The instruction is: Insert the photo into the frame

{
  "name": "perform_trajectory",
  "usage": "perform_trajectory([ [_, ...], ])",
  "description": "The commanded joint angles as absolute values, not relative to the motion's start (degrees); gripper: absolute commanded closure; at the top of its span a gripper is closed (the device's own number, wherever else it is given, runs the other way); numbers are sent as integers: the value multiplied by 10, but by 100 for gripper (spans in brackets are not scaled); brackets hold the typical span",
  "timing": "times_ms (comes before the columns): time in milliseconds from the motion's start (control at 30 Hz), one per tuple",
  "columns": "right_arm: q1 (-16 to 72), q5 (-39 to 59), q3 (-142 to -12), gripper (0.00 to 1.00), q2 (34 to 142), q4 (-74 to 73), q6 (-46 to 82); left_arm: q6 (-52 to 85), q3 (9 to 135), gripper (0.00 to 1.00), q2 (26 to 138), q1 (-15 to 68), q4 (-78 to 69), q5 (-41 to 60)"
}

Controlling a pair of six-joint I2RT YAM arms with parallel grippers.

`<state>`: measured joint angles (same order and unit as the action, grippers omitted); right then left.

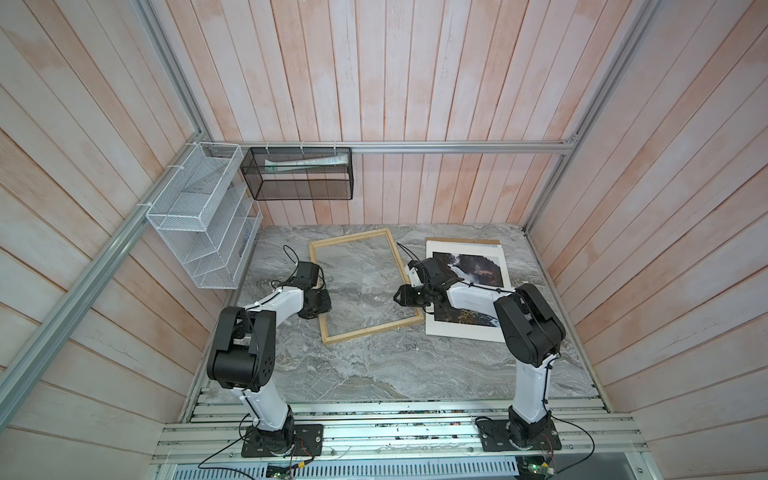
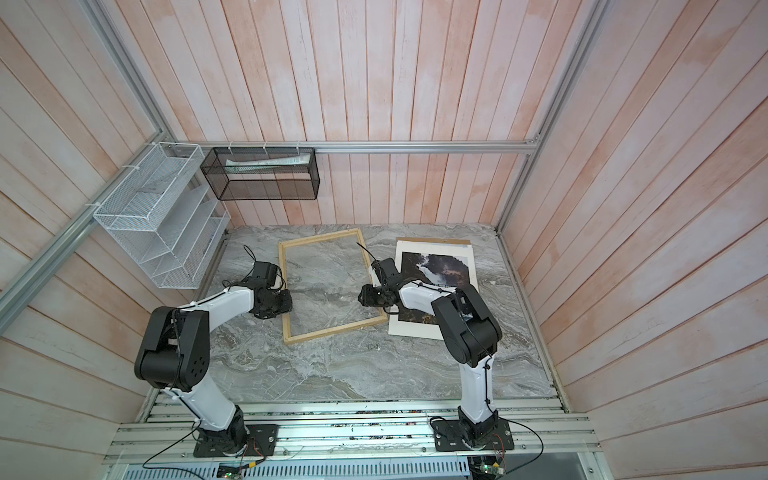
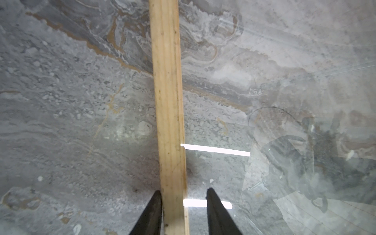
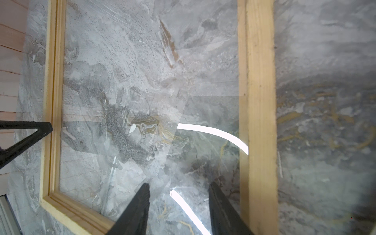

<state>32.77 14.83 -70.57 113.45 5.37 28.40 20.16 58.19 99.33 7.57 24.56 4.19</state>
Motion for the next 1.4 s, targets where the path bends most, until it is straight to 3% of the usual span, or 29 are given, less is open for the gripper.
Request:
perform_trajectory([
  [0, 327, 99, -702, 51, 1129, 155, 267, 208, 575, 62, 986, 78, 232, 33],
  [267, 330, 96, -684, 51, 1093, 191, 261, 215, 573, 62, 981, 79, 227, 22],
  [733, 372, 85, -657, 52, 1121, 247, 282, 218, 560, 62, 966, 79, 218, 15],
  [1367, 453, 115, -505, 54, 998, 214, 372, 220, 523, 68, 943, 86, 200, 7],
])
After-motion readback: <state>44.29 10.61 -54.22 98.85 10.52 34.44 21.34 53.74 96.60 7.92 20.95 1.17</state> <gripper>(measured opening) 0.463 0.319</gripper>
